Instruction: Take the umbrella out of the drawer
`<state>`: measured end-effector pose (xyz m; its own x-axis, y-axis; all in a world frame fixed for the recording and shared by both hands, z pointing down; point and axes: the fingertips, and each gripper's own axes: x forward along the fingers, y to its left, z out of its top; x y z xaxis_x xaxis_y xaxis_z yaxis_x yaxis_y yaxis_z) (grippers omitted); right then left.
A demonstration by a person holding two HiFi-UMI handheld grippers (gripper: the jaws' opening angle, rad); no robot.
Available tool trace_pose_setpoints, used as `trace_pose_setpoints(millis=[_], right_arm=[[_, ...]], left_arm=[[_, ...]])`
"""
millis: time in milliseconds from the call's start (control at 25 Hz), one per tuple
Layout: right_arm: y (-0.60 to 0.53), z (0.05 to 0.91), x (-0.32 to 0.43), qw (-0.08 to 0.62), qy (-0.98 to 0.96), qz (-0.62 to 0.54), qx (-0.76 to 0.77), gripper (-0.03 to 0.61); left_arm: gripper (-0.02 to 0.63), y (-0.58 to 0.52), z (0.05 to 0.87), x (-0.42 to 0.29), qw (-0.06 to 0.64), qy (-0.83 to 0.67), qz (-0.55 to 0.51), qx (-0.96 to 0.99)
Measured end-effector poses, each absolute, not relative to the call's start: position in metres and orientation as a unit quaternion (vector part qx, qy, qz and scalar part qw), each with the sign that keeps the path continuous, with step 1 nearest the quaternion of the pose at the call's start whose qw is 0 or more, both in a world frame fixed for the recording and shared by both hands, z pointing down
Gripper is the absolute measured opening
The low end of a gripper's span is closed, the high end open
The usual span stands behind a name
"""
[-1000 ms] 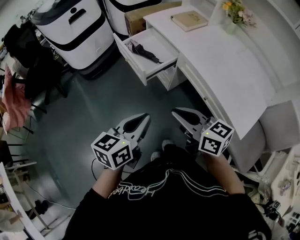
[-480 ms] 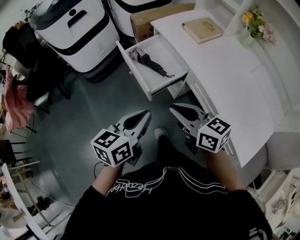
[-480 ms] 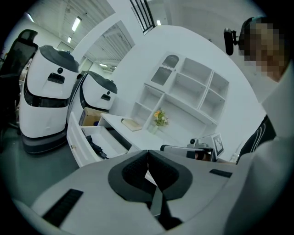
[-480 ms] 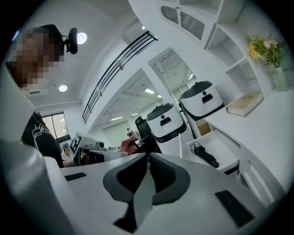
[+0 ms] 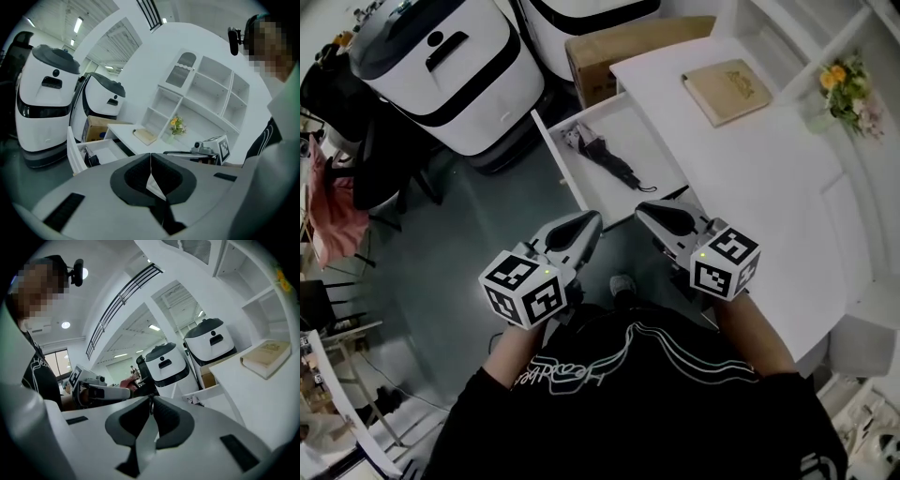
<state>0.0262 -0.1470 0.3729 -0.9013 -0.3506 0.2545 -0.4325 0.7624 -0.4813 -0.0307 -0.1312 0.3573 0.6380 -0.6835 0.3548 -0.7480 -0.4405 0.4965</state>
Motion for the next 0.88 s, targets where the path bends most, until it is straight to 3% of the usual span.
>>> trace_pose_setpoints(millis=[560, 880], right_arm=[[-0.244, 0.42, -0.023, 0.118, -0.922, 0.284, 0.233, 0.057], [-0.299, 0.467, -0.064, 0.163, -0.912, 0.295, 0.234, 0.171]], left_arm=[[0.021, -0.225, 0.387, -0.082, 0.35, -0.404, 0.071, 0.842], [0.021, -0.295, 0.407, -0.118, 0.365, -0.38, 0.089, 0.845]])
